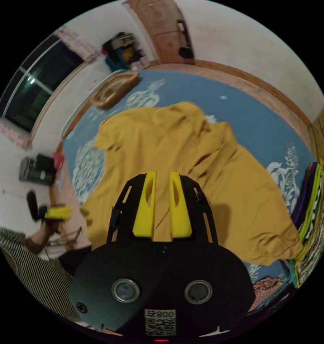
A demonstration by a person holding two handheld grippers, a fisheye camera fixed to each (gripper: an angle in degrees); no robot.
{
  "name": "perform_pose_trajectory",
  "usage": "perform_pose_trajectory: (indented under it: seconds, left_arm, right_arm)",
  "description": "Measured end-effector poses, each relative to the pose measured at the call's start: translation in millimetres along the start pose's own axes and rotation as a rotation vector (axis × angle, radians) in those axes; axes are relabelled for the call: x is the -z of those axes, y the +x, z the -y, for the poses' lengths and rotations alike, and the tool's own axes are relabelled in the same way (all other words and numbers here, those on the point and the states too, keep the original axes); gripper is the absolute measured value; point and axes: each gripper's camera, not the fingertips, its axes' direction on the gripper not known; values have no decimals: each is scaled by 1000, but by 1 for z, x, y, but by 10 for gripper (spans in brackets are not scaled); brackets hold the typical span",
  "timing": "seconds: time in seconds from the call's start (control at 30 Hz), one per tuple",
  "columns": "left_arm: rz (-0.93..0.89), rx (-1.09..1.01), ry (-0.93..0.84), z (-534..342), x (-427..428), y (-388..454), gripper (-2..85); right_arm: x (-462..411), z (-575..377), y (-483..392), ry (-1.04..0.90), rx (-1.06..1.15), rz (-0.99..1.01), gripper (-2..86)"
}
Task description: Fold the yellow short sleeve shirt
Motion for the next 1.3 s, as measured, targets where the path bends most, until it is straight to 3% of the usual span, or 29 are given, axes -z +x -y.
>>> perform_pose_trajectory:
  seconds: [0.13, 0.23, 0.53, 0.77, 0.9, 1.3]
  left_arm:
    - [32, 101, -21, -7, 1, -31, 90]
    - [-28, 148, -41, -11, -7, -43, 89]
    - [-35, 133, -98, -2, -21, -46, 48]
    - [-43, 107, -114, 1, -14, -36, 13]
    - [-102, 103, -72, -6, 1, -30, 10]
    - [-167, 124, 45, -44, 43, -17, 7]
  right_arm:
    - [-30, -100, -118, -117, 187, 104, 74]
    - [-51, -147, -185, -180, 308, 49, 79]
    - [-93, -220, -299, -316, 534, -38, 91]
    - [-131, -267, -353, -419, 576, -169, 86]
    - [-133, -294, -374, -388, 605, -346, 20]
    - [-51, -356, -402, -324, 581, -197, 3]
